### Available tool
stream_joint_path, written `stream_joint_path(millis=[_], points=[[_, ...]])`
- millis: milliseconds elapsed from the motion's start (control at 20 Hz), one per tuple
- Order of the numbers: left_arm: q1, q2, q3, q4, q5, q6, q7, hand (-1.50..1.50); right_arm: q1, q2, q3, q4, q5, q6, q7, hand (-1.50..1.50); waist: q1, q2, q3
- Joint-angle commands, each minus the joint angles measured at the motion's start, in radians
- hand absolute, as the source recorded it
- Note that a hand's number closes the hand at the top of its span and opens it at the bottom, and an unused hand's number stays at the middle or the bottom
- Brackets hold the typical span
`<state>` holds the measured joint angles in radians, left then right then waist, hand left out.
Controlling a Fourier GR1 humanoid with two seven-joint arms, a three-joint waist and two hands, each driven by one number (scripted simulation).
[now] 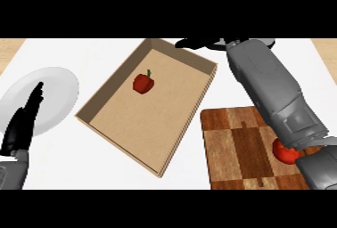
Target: Pick the bell pepper from the cutting board and place it in the cardboard box
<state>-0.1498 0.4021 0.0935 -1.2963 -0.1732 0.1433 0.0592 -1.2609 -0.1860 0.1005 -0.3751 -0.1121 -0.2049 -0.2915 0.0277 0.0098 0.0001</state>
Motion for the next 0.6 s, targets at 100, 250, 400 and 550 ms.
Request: stream_joint_path(millis=[100, 250, 400, 550], points=[[0.033, 0.004, 0.010, -0.056, 0.013, -0.023, 0.022, 0.00, 0.095, -0.162, -0.050, 0.055, -0.004, 0.119, -0.111, -1.50, 0.001, -0.001, 0.001], [-0.003, 0.001, 0.018, -0.008, -0.008, -0.005, 0.014, 0.00, 0.128, -0.223, -0.054, 0.074, 0.004, 0.217, -0.151, -1.50, -0.005, 0.002, 0.001], [0.050, 0.010, 0.024, -0.066, 0.004, -0.026, 0.019, 0.00, 0.142, -0.307, -0.057, 0.076, 0.012, 0.326, -0.169, -1.50, -0.004, -0.002, 0.001], [0.002, -0.001, 0.040, 0.019, -0.004, -0.015, -0.017, 0.00, 0.114, -0.353, -0.045, 0.081, 0.041, 0.388, -0.147, -1.50, -0.011, -0.002, 0.000]])
